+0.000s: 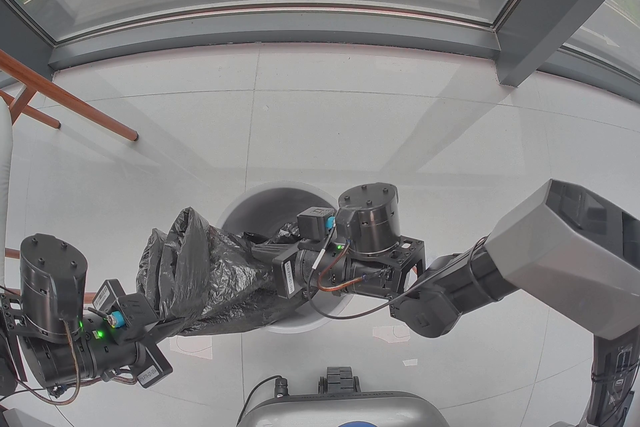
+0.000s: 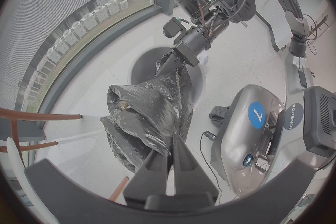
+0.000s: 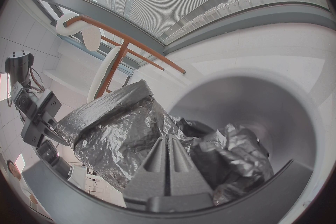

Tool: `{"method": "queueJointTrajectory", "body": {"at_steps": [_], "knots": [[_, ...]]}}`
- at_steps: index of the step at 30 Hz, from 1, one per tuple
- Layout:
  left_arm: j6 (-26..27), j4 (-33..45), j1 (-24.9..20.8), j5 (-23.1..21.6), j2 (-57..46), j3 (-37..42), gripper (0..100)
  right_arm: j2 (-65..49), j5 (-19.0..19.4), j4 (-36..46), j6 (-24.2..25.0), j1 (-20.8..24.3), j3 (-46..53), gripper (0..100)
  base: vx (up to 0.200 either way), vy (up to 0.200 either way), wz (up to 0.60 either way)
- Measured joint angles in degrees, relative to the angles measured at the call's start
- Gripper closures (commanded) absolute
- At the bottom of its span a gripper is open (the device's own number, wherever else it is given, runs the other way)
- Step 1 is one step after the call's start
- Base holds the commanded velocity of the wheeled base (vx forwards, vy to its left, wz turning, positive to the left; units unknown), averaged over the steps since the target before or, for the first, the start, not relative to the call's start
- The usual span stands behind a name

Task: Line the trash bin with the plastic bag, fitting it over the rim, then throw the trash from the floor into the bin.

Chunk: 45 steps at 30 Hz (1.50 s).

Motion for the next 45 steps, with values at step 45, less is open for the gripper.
{"method": "queueJointTrajectory", "body": {"at_steps": [45], "knots": [[62.3,2.1,-1.7,-10.7,14.5,-11.7,100,-27.9,0.0,41.4,2.2,1.2,-1.0,100,0.000,0.000,0.00]]}}
